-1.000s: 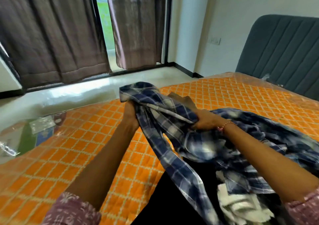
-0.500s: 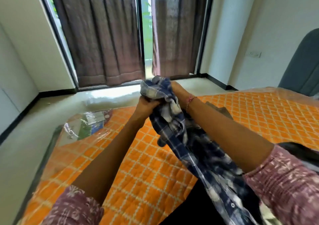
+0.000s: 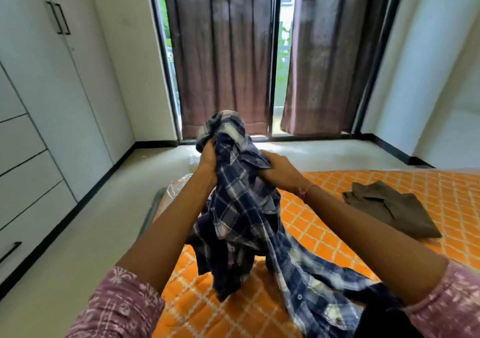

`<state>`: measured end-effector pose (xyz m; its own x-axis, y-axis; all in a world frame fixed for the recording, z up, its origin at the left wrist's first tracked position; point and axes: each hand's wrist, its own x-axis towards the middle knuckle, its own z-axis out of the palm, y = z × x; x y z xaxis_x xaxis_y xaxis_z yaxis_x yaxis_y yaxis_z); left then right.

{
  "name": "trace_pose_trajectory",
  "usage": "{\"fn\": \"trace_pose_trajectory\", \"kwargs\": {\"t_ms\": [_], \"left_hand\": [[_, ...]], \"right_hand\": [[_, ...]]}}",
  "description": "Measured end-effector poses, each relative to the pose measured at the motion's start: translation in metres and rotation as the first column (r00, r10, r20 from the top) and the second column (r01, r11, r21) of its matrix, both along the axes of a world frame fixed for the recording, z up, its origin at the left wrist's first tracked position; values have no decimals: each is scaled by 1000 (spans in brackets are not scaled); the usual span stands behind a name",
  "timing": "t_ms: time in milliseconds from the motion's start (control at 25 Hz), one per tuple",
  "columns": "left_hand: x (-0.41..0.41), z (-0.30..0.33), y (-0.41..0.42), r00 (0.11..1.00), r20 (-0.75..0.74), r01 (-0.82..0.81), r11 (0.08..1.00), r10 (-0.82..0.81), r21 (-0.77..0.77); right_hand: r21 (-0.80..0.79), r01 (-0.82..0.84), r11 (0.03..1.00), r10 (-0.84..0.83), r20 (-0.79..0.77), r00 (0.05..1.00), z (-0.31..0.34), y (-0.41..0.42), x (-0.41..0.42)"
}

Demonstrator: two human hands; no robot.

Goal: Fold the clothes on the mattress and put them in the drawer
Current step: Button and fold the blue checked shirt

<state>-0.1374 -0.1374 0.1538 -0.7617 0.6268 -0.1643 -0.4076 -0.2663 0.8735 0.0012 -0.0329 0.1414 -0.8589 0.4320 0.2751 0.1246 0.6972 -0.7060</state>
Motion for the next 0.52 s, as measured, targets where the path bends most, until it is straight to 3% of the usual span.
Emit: {"fn": "trace_pose_trajectory", "kwargs": {"t_ms": [40,120,280,400,520], "left_hand": [[-5,2,-6,1000,8,-8,1000,8,-24],[-19,6,-24,1000,-21,-9,988,6,-156],[-49,5,-54,998,-6,-58,939,60,-339],[-58,-4,-58,968,-116,-251,896,224,-366],[-58,-10,-58,887,-395,-427,751,239,-503]], "right_hand": [[-16,101,995,-102,-83,991,-1,2,-11],[-216,262,940,-302,-178,937,1,12,-28],[-534,344,772,-468,-111,877,13,34,-37],[-563,349,749,-439,-27,898,23,38,-31],[-665,152,731,-186,20,982,32,41,-21]]}}
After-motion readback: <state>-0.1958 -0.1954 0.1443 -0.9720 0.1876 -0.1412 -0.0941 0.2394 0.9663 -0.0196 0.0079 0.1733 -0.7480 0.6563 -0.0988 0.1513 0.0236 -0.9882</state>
